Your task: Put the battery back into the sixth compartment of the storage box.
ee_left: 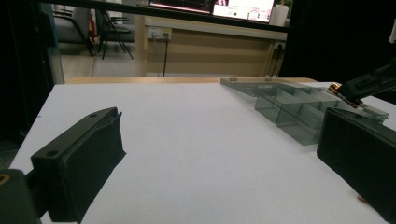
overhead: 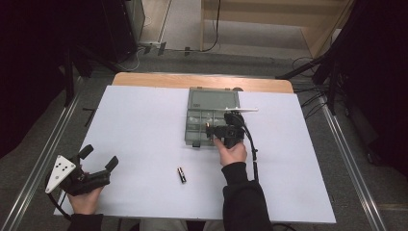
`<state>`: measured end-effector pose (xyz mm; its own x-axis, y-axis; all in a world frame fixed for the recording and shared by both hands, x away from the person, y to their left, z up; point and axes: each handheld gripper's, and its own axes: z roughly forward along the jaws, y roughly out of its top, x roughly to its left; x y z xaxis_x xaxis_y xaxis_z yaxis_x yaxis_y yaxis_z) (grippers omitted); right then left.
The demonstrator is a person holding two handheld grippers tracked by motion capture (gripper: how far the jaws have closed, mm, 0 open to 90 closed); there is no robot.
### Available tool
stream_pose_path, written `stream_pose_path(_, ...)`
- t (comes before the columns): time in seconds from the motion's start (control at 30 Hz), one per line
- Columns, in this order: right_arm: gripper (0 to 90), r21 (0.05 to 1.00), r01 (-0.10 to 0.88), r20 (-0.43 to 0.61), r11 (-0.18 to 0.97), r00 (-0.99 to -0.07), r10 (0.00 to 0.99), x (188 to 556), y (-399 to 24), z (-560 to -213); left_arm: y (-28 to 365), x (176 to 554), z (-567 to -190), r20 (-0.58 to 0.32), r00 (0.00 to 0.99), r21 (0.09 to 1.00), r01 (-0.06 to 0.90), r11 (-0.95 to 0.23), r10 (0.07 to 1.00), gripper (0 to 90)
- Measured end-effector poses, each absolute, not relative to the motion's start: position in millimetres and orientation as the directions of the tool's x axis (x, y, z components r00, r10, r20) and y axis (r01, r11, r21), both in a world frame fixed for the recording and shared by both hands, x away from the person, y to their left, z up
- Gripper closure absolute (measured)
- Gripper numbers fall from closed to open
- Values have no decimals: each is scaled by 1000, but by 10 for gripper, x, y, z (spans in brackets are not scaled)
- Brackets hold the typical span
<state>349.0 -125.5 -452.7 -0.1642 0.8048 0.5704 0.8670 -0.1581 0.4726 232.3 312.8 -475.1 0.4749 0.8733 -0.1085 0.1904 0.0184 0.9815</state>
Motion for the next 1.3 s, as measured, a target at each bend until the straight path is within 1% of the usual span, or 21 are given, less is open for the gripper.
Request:
stream_pose_path(0.1,773,460,869,586,-181,-143,798,3520,-1256,-4539,3130,2325,-4752,-110,474,981,191,20,874,3)
stream_pose_path(0.2,773,454,873,566,-181,-125,815,3565,-1235,-4554,3131,2322,-4750,-110,475,981,191,19,873,3)
stream_pose_path(0.3,764,453,871,576,-193,-120,809,3583,-1240,-4561,3129,2328,-4756,-118,477,980,197,25,871,3)
stream_pose_path(0.33,612,453,867,596,-207,-122,794,3584,-1243,-4559,3129,2326,-4755,-118,477,980,195,26,871,3)
stream_pose_path(0.37,612,453,867,596,-207,-122,794,3584,-1243,-4559,3129,2326,-4755,-118,477,980,195,26,871,3)
stream_pose_path(0.4,588,455,866,596,-206,-124,793,3581,-1240,-4550,3130,2326,-4754,-116,478,981,193,25,871,3)
stream_pose_path(0.43,494,464,861,592,-206,-128,796,3563,-1235,-4531,3130,2325,-4755,-115,478,981,194,24,871,3)
stream_pose_path(0.47,436,474,858,588,-195,-144,796,3554,-1238,-4522,3131,2325,-4757,-119,476,980,197,26,871,3)
stream_pose_path(0.5,436,474,858,588,-195,-144,796,3554,-1238,-4522,3133,2326,-4757,-122,477,980,197,30,871,3)
stream_pose_path(0.57,252,488,858,591,-162,-188,784,3539,-1233,-4510,3134,2326,-4757,-124,478,980,196,32,870,3)
stream_pose_path(0.63,127,495,859,601,-130,-230,765,3529,-1218,-4505,3134,2326,-4757,-123,477,980,196,31,871,3)
stream_pose_path(0.67,94,497,860,599,-117,-243,763,3517,-1206,-4497,3133,2326,-4757,-123,476,980,196,31,871,3)
stream_pose_path(0.7,37,504,858,590,-102,-256,765,3502,-1194,-4487,3133,2326,-4758,-123,476,980,196,31,871,3)
stream_pose_path(0.73,0,517,854,561,-63,-282,778,3466,-1158,-4464,3132,2326,-4758,-123,476,980,197,31,871,3)
stream_pose_path(0.8,0,522,852,536,-28,-303,788,3427,-1116,-4445,3131,2326,-4758,-125,479,980,196,33,869,3)
stream_pose_path(0.83,0,522,852,536,-28,-303,788,3427,-1116,-4445,3131,2326,-4758,-125,479,980,196,33,869,3)
stream_pose_path(1.1,0,506,854,455,126,-388,802,3260,-903,-4398,3126,2327,-4760,-125,481,980,197,32,868,3)
stream_pose_path(1.3,0,501,849,439,165,-414,798,3188,-814,-4377,3126,2327,-4759,-125,481,980,198,32,868,3)
